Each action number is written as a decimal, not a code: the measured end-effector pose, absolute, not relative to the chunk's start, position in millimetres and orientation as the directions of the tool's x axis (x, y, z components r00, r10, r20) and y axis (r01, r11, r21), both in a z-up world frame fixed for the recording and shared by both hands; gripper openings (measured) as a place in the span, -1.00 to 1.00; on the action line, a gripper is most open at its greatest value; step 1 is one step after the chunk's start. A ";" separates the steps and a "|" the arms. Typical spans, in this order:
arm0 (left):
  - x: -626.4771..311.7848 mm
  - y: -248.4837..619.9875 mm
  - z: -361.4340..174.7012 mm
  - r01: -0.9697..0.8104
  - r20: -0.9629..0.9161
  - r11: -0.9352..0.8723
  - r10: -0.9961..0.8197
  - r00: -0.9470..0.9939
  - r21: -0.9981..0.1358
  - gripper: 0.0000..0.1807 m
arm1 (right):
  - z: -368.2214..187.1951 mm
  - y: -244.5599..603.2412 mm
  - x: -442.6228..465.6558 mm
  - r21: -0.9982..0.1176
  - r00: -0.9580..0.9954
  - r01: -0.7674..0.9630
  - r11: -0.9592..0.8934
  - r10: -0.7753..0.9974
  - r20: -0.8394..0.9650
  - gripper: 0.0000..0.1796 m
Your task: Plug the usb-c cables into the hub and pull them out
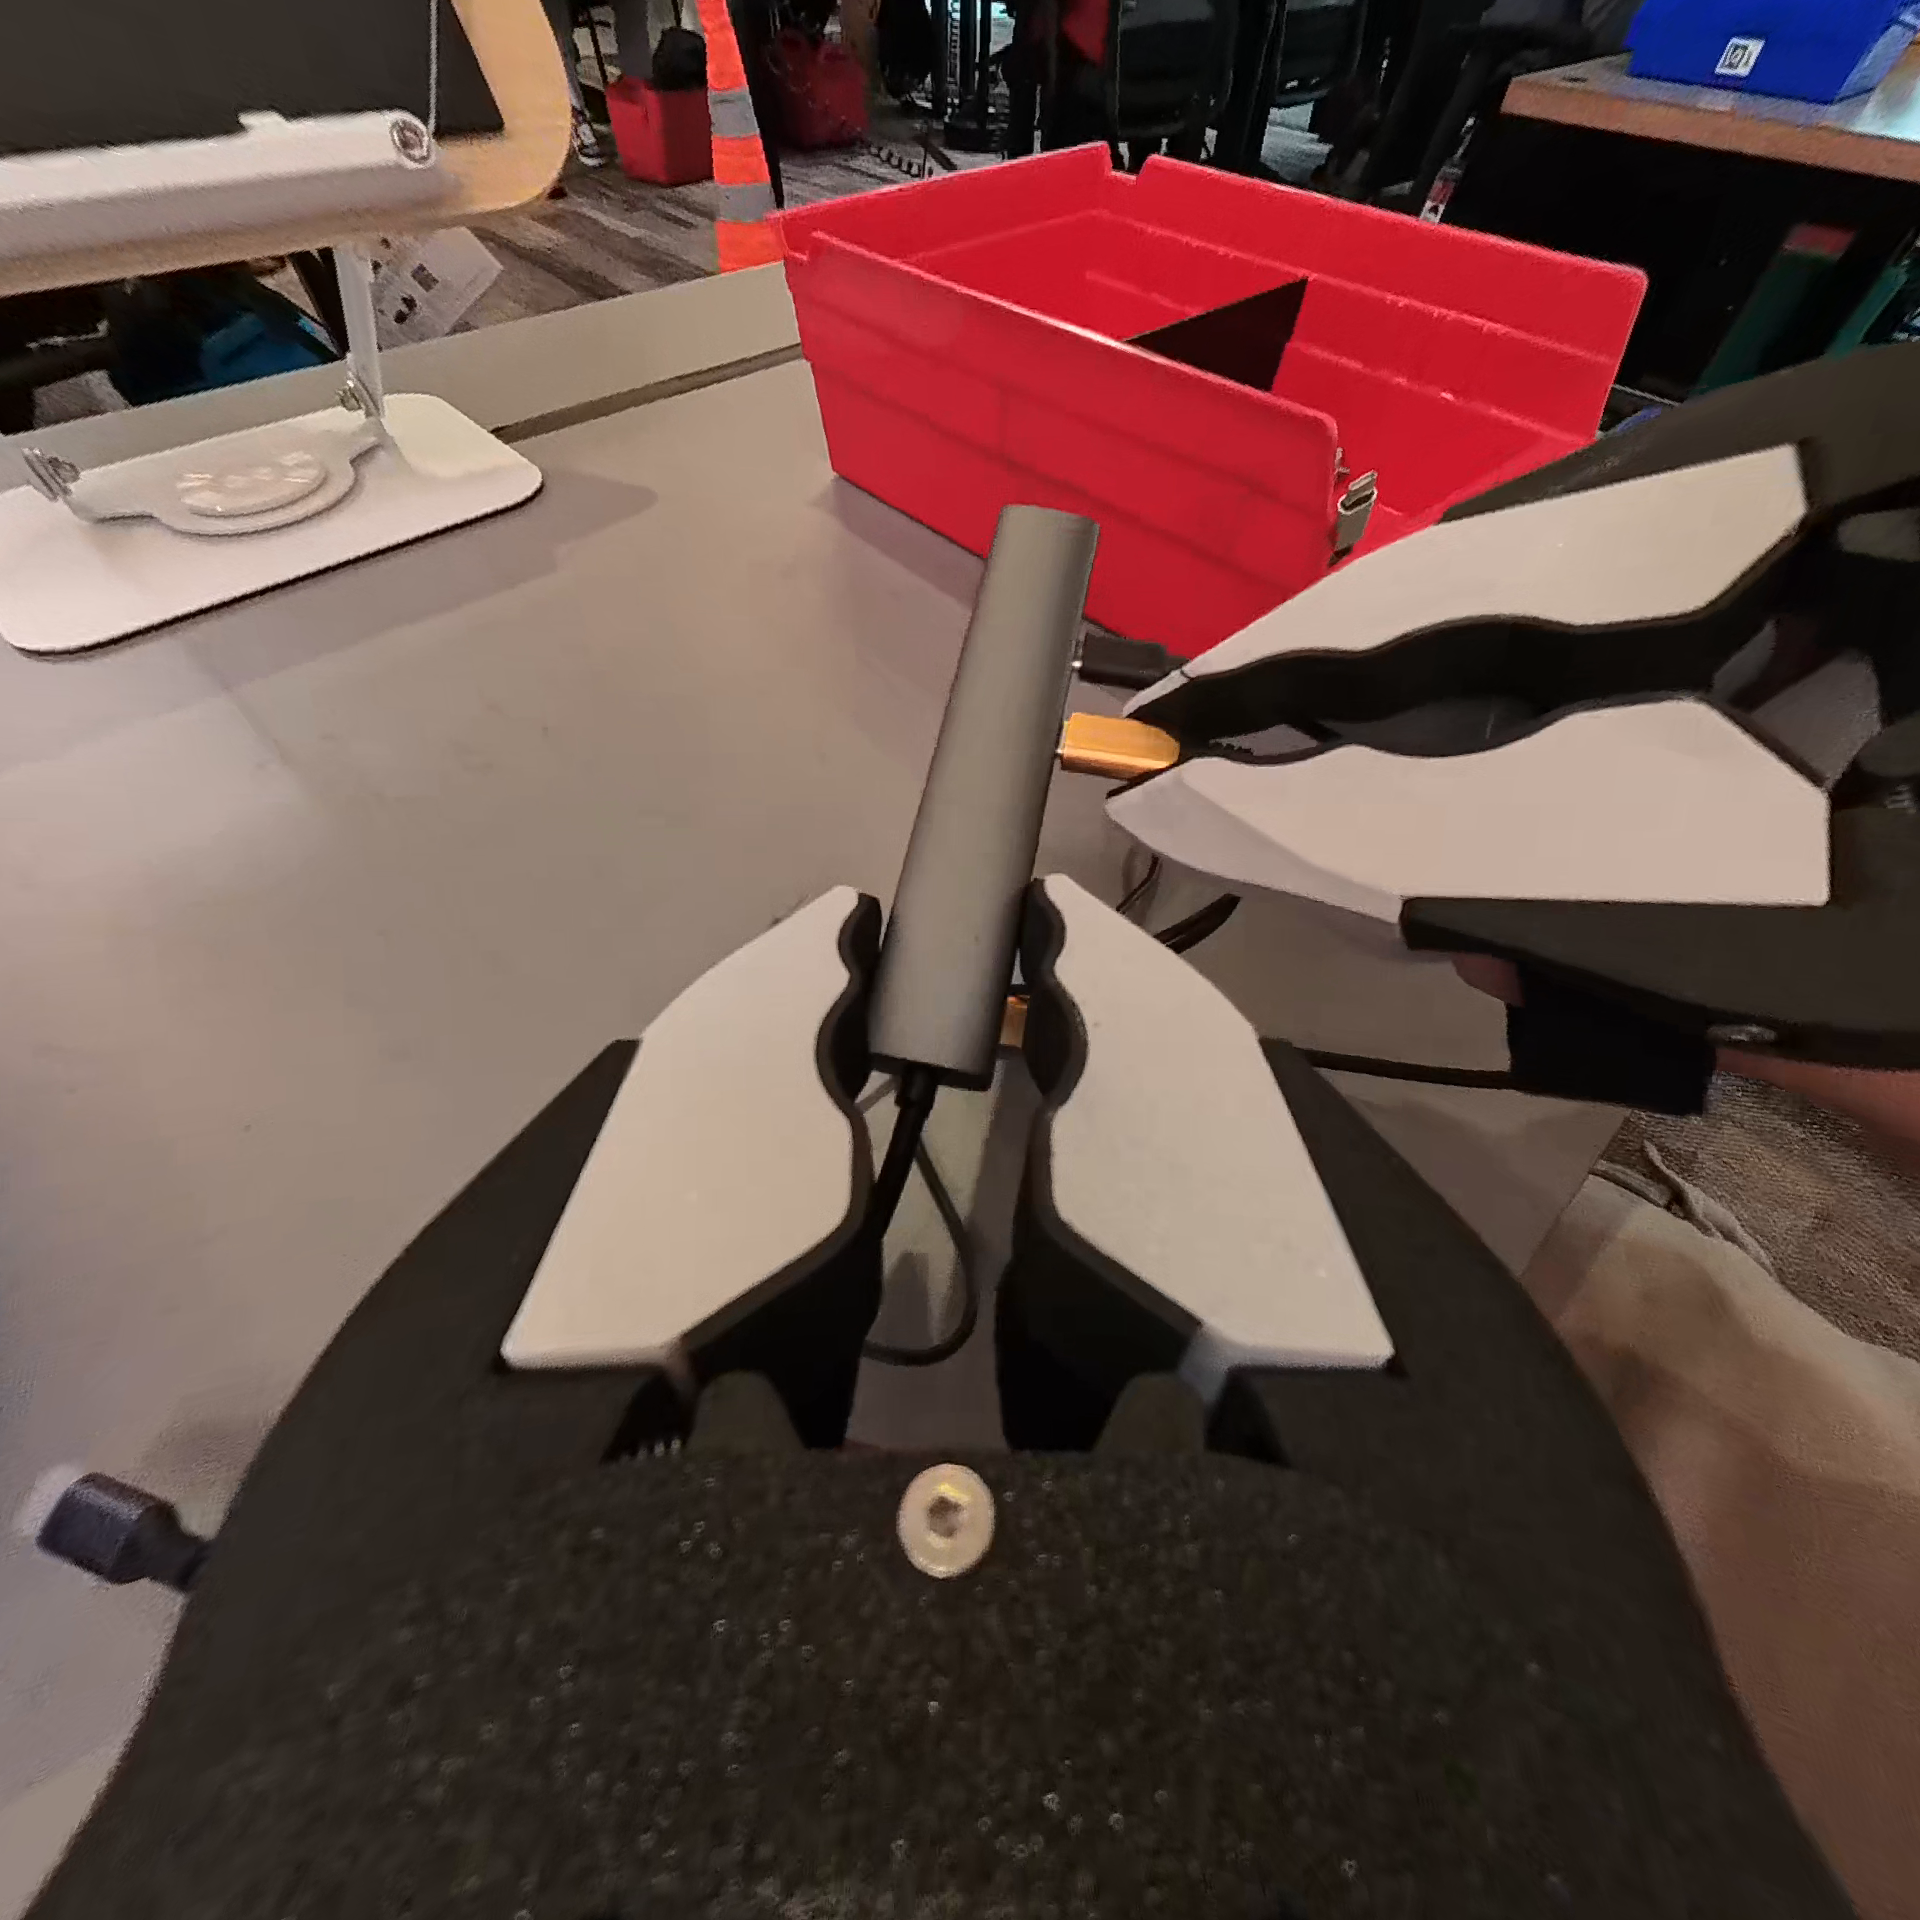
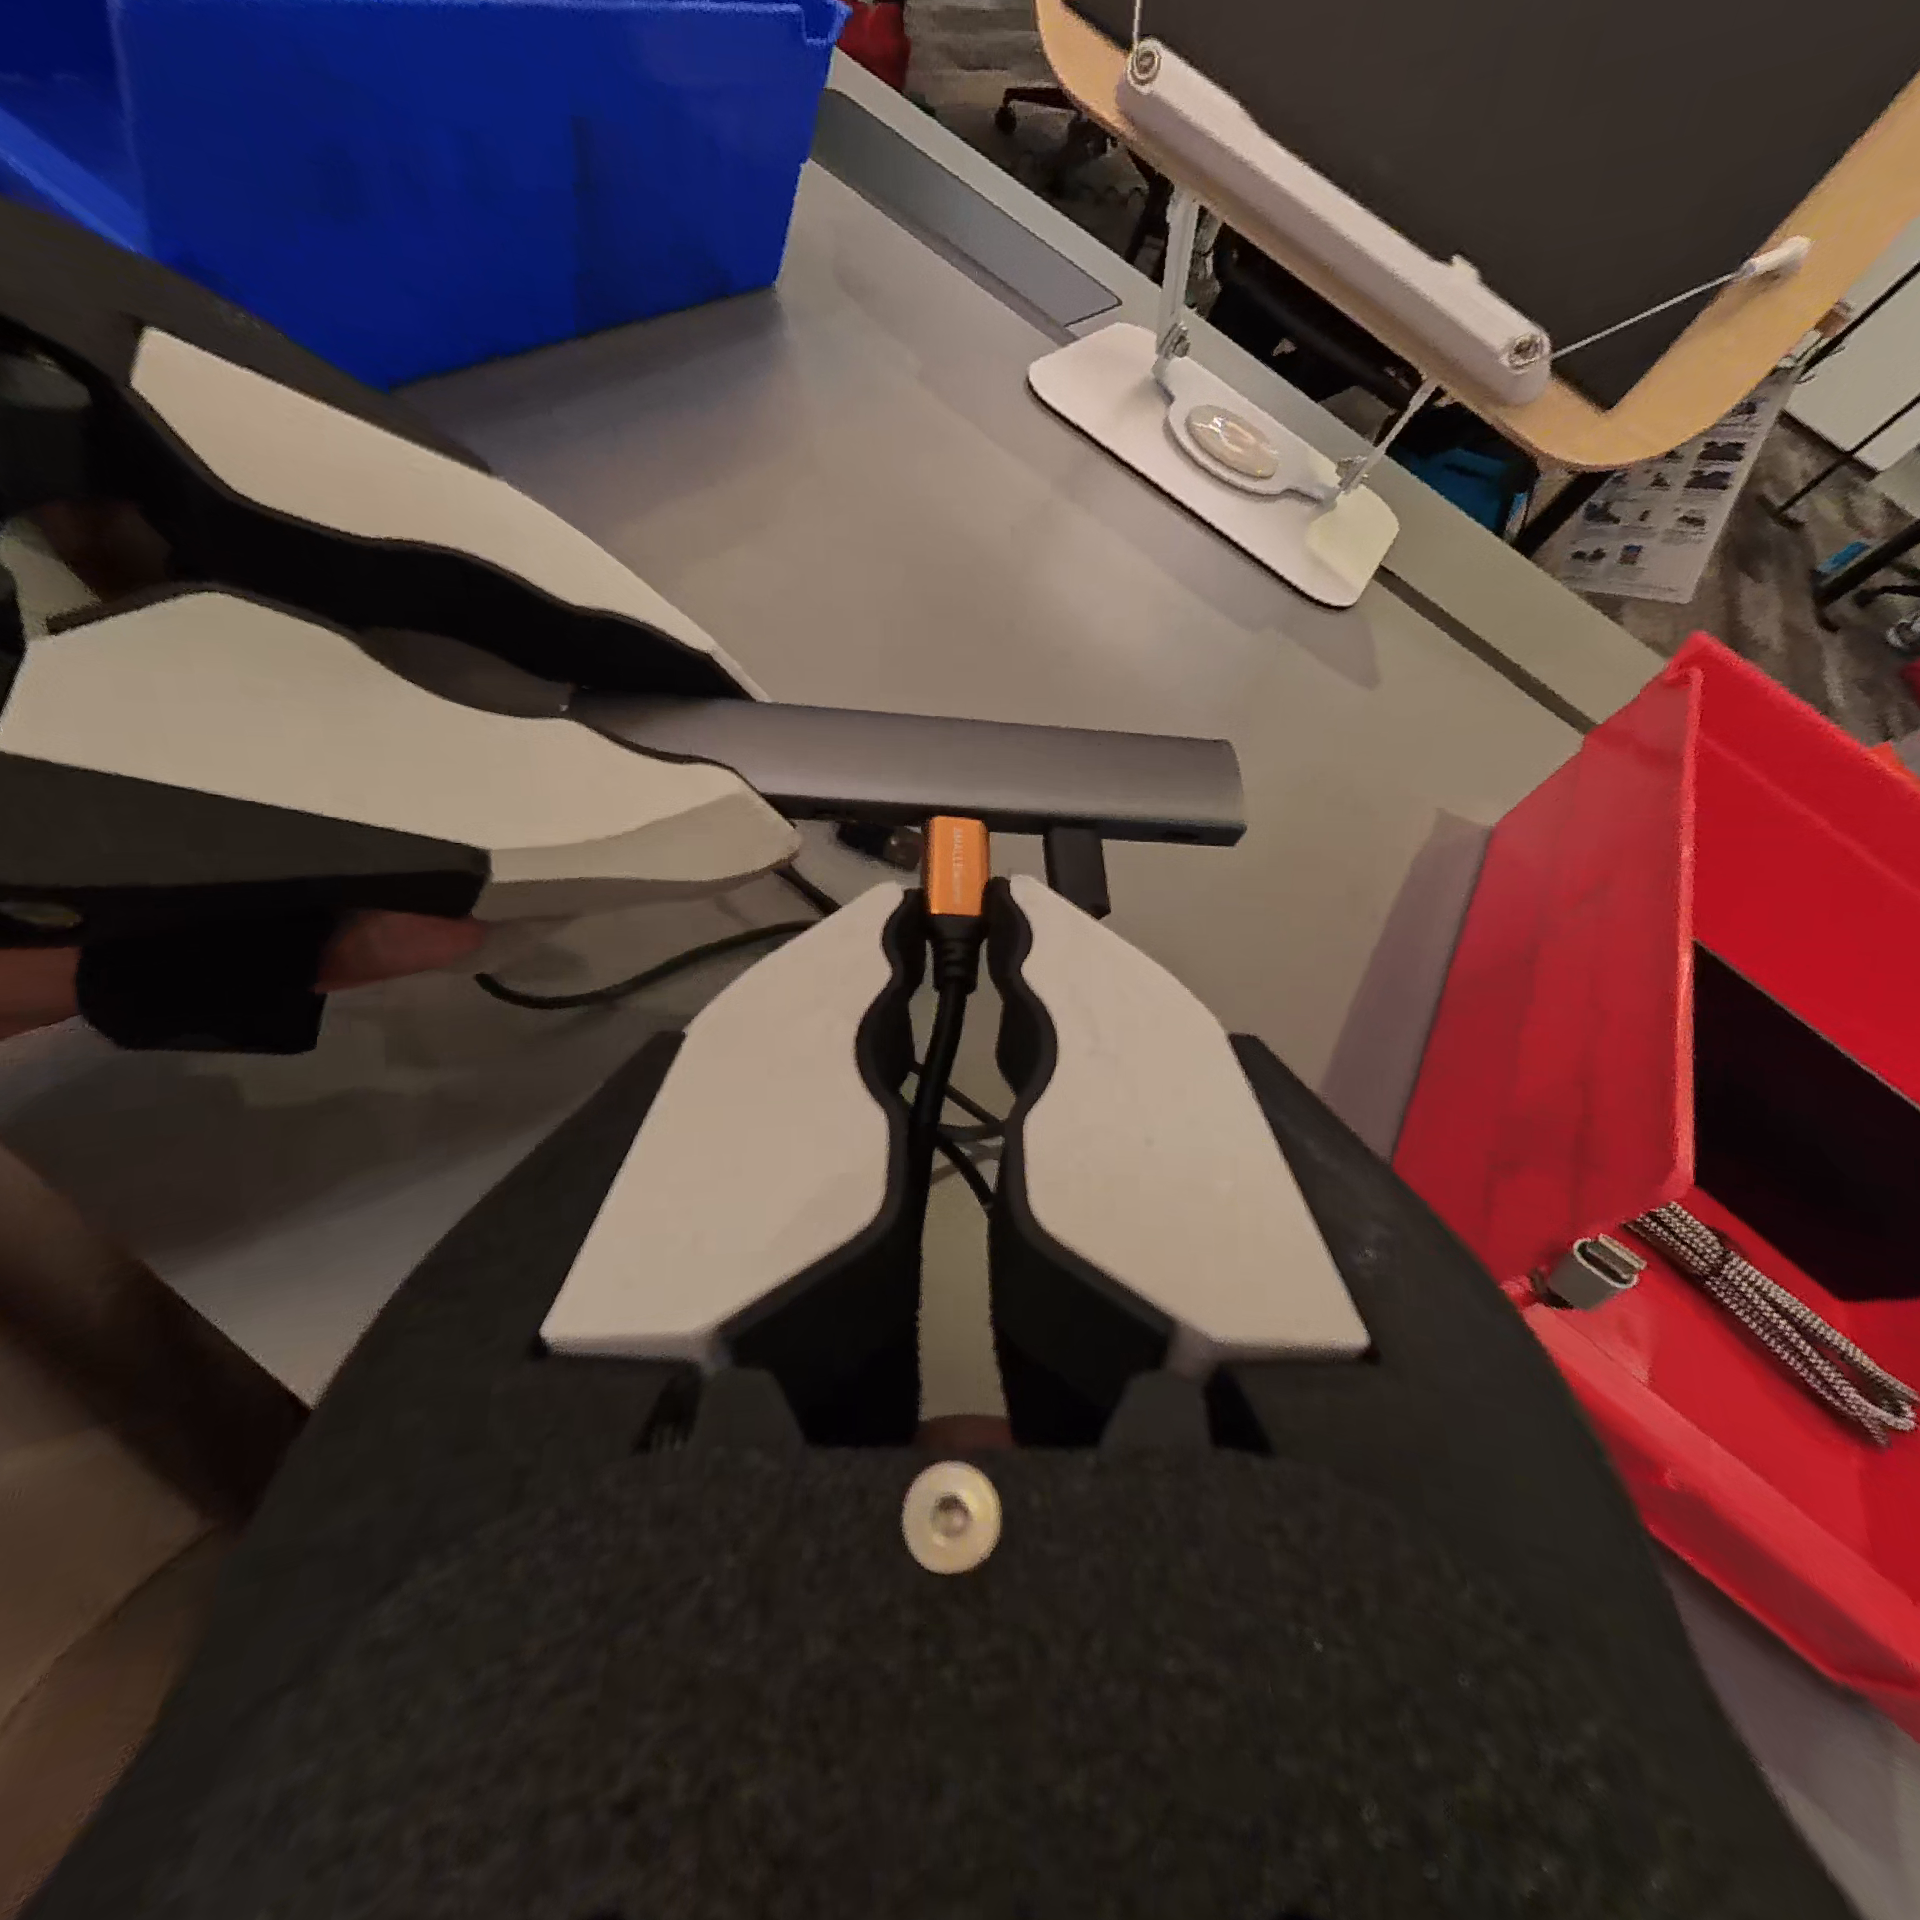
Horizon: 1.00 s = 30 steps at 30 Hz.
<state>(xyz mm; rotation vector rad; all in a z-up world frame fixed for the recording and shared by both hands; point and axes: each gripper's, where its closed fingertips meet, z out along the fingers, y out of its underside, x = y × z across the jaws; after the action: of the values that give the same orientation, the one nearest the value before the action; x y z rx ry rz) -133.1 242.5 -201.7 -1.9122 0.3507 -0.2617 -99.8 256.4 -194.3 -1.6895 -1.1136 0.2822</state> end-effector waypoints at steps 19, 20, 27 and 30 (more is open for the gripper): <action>-129.5 217.8 -206.1 0.133 0.604 -0.658 -0.567 0.560 -0.741 -0.72 | -204.5 238.9 -111.4 -0.725 0.236 0.616 0.307 0.806 0.542 -0.88; -134.6 217.9 -199.8 0.187 0.636 -0.654 -0.563 0.527 -0.733 -0.76 | -206.1 232.2 -112.5 -0.700 0.182 0.615 0.364 0.798 0.575 -0.87; -137.7 191.8 -189.1 0.149 0.732 -0.726 -0.617 0.289 -0.671 -0.74 | -190.7 196.2 -123.8 -0.643 0.068 0.498 0.582 0.713 0.698 -0.88; -130.3 176.0 -183.3 0.117 0.743 -0.735 -0.647 0.173 -0.668 -0.85 | -188.6 185.1 -126.7 -0.672 0.035 0.446 0.591 0.739 0.673 -0.87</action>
<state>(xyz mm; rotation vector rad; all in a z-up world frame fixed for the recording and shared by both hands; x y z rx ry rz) -130.3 176.0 -183.3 -1.8485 0.4999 -1.6225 -126.7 185.1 -188.6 -1.0168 -1.6002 0.2986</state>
